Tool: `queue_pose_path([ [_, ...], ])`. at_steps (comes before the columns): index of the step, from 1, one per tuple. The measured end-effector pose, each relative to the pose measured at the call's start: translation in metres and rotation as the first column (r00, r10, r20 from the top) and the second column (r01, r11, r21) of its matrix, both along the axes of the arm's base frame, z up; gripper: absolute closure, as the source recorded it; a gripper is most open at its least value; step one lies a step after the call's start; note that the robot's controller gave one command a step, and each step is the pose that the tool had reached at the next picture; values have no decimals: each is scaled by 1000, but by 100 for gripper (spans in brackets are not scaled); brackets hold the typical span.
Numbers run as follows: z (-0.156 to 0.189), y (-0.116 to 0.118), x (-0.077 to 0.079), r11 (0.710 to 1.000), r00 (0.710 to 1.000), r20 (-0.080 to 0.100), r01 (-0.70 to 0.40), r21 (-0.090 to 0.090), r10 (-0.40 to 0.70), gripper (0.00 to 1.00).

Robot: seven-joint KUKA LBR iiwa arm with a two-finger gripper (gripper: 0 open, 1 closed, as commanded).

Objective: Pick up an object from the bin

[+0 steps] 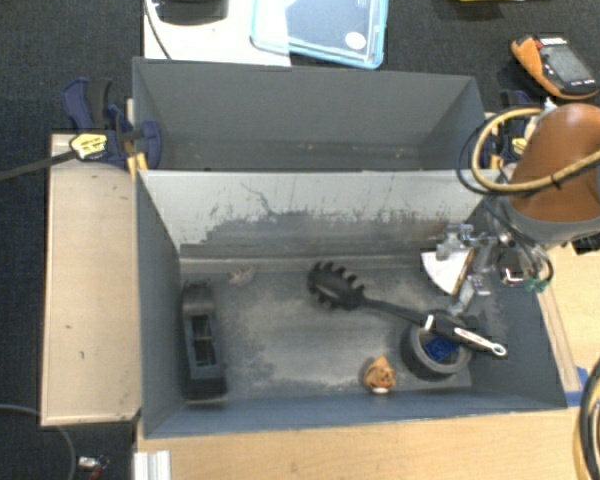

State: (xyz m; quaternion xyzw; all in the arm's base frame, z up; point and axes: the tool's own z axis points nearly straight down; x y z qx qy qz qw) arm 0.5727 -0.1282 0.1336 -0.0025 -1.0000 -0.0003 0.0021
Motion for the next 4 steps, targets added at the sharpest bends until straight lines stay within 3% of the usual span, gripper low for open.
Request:
queue_pose_path([
  [1,5,1,2,1000,1000,8,-4,-1,4,0],
  [2,-64,-18,-59,996,996,9,86,2,-86,0],
  [3,-28,74,-36,1000,1000,18,-26,-4,26,0],
  [4,-28,43,-53,980,980,16,198,-1,-198,0],
])
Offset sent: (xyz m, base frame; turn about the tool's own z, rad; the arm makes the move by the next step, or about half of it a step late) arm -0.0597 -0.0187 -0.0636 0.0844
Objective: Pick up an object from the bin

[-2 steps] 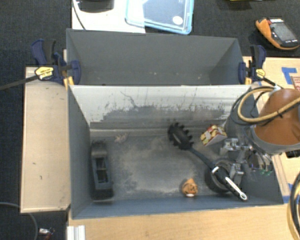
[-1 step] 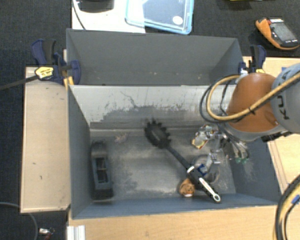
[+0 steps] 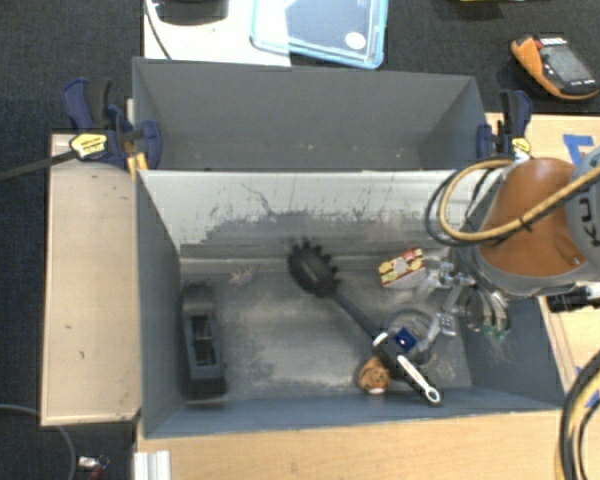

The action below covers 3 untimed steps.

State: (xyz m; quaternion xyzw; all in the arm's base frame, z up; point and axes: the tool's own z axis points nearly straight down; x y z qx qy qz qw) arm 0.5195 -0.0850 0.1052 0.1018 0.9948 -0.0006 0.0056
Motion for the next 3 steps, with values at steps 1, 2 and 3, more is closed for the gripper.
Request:
queue_pose_path([
  [1,-17,31,9,1000,1000,5,12,0,-12,0],
  [2,-28,-19,-1,967,967,9,256,8,-256,100],
  [3,-28,-20,-1,967,967,12,254,5,-254,100],
])
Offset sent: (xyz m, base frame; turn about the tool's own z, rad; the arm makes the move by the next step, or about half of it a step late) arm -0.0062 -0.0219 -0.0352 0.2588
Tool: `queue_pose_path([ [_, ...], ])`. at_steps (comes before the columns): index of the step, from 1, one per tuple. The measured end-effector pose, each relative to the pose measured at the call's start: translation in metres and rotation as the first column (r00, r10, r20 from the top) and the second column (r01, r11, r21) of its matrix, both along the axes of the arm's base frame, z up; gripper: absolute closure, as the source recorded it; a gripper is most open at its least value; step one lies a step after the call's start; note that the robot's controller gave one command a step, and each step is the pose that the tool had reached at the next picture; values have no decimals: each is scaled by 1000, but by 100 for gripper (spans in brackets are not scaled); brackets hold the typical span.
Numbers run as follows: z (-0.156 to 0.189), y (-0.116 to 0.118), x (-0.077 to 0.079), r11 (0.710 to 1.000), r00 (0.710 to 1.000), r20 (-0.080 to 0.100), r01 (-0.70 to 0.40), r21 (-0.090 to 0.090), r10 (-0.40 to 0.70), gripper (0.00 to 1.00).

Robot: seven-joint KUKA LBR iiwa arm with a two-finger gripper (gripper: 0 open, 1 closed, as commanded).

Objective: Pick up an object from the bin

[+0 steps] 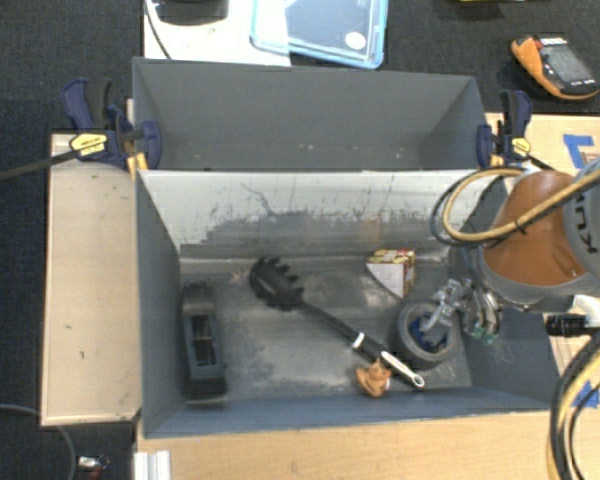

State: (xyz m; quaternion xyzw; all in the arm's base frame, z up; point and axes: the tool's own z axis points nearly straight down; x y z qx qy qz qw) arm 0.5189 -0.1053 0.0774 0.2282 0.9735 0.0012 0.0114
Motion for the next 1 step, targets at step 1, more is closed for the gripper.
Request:
queue_pose_path([
  [1,32,-1,-4,1000,1000,-8,0,-1,0,100],
])
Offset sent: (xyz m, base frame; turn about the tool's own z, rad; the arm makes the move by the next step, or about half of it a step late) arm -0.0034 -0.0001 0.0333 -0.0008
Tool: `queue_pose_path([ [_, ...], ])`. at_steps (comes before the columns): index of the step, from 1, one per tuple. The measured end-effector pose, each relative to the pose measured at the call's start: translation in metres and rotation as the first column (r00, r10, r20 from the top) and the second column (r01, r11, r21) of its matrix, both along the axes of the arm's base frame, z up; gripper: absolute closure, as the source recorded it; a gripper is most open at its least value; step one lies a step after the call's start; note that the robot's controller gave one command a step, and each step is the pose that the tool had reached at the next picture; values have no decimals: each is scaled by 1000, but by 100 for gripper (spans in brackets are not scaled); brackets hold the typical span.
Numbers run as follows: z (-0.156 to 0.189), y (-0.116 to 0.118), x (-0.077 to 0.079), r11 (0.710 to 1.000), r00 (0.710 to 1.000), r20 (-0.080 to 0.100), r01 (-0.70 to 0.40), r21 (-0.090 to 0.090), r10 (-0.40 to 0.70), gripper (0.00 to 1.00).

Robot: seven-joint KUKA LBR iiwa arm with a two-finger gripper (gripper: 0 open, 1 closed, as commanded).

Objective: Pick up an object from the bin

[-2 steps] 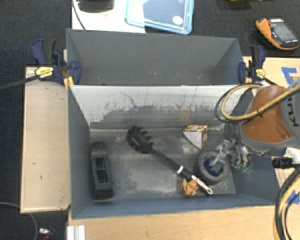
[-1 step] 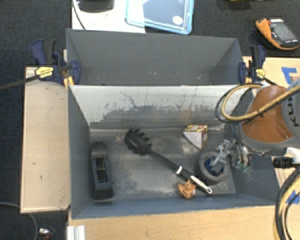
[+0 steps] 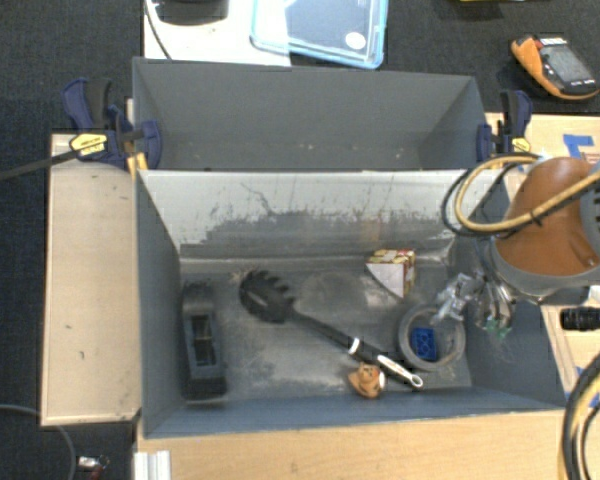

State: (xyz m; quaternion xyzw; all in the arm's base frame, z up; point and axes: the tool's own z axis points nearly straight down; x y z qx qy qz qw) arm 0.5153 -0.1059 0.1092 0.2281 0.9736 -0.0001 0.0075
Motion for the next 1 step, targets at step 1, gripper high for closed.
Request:
queue_pose_path([
  [1,51,0,1,1000,1000,0,-2,-1,2,100],
])
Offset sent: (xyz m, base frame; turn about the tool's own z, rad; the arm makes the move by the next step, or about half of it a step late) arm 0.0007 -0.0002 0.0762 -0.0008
